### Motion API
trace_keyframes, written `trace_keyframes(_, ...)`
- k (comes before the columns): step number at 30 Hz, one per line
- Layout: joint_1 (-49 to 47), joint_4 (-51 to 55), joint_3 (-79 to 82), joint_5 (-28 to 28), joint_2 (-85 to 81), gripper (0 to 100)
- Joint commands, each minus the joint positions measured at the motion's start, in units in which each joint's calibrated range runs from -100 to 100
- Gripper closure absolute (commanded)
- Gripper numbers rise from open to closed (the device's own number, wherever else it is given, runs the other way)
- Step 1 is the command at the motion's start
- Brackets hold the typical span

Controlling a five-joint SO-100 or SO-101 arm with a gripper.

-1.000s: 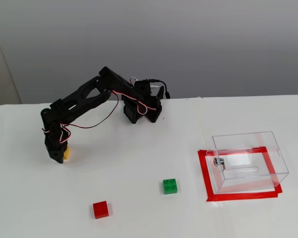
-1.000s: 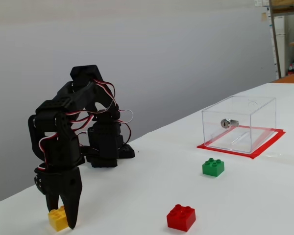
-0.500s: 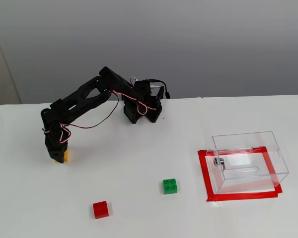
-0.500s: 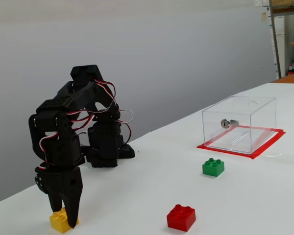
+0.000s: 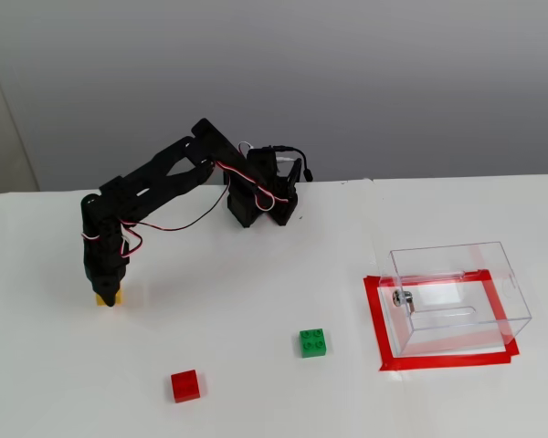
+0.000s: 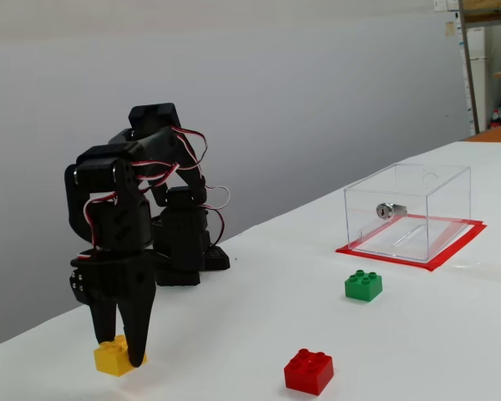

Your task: Pick the yellow lego brick and place it into the transparent box

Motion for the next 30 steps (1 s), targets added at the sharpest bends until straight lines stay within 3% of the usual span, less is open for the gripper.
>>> trace_keyframes(1, -0.7, 0.4, -1.9, 0.2, -7.3, 92)
trace_keyframes(18, -5.6, 1.1, -2.3, 0.2, -24.3, 92)
trace_keyframes(30, -17.8, 1.2, -2.4, -0.1, -32.3, 92)
